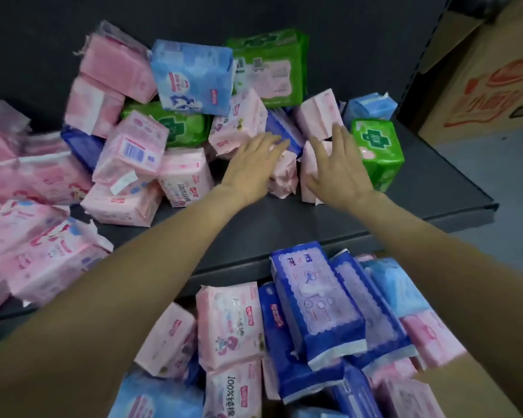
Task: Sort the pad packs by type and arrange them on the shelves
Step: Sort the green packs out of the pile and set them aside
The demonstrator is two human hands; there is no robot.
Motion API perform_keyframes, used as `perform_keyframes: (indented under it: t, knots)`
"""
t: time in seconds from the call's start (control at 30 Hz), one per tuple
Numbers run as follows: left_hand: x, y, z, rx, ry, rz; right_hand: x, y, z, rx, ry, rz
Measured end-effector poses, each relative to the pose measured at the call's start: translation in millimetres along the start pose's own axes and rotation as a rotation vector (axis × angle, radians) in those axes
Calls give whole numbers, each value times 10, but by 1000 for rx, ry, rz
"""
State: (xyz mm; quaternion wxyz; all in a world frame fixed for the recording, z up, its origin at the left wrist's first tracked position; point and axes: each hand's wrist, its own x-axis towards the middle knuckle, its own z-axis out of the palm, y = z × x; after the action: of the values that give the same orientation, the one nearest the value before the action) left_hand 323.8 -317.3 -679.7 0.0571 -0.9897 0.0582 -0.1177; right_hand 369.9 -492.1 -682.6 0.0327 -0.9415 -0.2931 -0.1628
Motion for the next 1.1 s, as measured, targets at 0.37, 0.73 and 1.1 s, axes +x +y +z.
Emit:
perform_keyframes:
  t: [0.37, 0.73, 1.1]
  knots:
    - [-4, -188, 453, -107, 237, 158, -1, -74, 129, 206, -181, 268]
    - [-1859, -65, -396, -1273, 106, -477, -1447, -641, -637, 918, 174, 264]
    - [-2890, -212, -917, -745, -442, -452, -2487, -1046, -963, 1062, -149, 94]
